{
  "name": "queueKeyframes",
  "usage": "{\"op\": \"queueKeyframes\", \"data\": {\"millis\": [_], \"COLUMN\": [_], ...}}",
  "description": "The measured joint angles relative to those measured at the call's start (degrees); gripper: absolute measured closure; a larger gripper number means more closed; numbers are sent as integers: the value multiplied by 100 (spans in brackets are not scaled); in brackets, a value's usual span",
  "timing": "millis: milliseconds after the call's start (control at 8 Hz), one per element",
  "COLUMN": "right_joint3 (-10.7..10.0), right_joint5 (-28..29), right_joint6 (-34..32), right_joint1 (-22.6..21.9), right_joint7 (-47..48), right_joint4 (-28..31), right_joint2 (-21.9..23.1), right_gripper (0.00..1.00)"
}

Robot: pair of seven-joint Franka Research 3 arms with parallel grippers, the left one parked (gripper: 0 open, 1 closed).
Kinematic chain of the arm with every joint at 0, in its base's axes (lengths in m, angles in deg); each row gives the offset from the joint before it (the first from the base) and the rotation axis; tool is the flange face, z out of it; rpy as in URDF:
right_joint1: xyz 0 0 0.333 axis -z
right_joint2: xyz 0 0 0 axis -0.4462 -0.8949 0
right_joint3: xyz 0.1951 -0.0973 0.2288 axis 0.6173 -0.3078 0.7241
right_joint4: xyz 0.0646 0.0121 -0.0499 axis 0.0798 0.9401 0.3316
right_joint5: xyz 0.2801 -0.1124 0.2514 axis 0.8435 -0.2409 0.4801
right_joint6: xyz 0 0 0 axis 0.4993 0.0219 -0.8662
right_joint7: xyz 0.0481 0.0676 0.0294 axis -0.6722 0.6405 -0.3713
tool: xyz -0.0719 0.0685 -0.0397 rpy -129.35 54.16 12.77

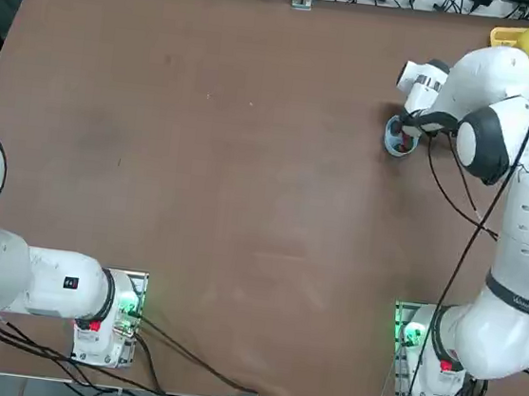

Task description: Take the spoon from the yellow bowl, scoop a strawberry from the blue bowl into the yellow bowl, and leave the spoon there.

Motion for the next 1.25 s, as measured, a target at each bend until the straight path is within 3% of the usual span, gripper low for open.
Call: {"op": "queueKeyframes", "data": {"millis": [250,750,1000,1250], "right_joint3": [-2,23,24,21], "right_joint5": [-1,2,112,688], "right_joint6": [156,237,310,495], "right_joint1": [106,118,119,117], "right_joint7": [11,28,-222,-795], "right_joint4": [-2,-180,-274,-426], "right_joint2": [-5,32,224,578], "right_gripper": [75,3,0,0]}}
